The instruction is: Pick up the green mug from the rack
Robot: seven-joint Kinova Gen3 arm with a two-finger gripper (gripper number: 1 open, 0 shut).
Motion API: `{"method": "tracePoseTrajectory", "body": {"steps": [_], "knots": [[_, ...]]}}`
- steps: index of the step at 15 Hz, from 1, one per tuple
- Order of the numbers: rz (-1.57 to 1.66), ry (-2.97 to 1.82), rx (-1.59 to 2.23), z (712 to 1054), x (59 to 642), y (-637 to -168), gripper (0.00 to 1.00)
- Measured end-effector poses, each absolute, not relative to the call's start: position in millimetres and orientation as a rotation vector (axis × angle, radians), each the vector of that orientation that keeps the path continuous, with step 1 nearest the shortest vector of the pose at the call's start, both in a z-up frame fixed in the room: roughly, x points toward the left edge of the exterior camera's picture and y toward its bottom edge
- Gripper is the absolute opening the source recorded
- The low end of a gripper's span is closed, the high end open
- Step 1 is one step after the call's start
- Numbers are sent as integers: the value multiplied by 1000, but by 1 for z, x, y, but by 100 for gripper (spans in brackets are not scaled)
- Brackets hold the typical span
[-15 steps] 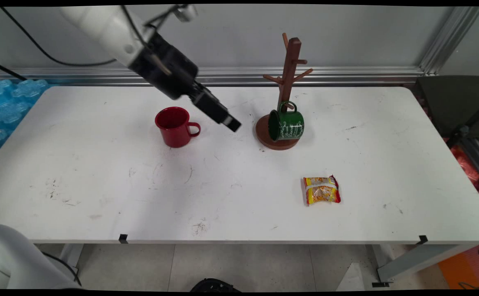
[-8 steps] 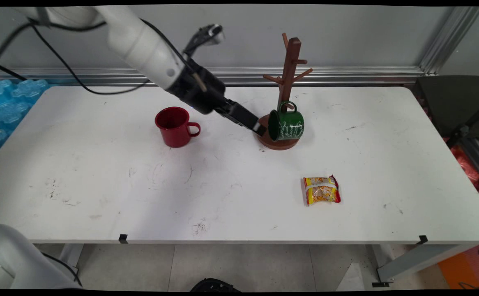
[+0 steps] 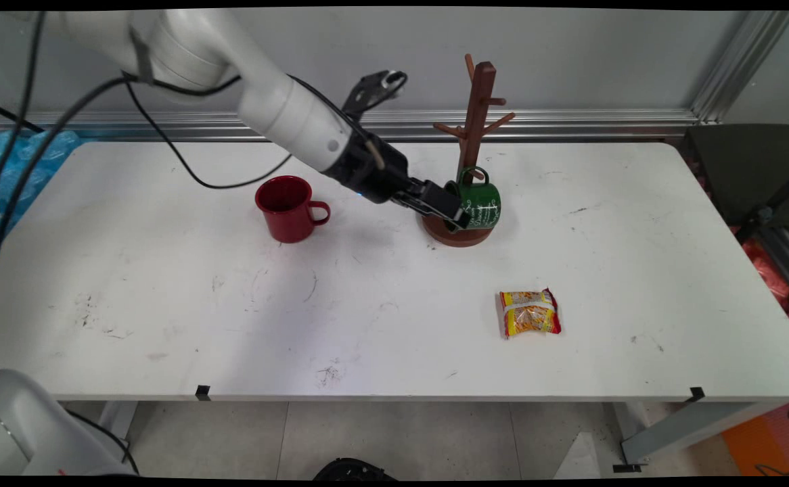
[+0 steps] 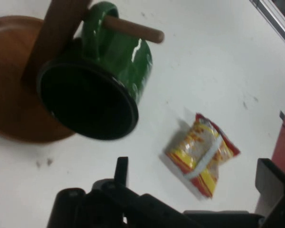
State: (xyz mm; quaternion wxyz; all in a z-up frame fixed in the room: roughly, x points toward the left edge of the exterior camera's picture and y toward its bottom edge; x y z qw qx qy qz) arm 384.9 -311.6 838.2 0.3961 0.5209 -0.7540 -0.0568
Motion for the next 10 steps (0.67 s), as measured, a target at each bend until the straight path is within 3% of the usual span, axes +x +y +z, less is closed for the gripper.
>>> {"method": "tracePoseTrajectory", "body": {"steps": [10], "knots": [[-152,-1863,1336,801,354,-343,100]]}}
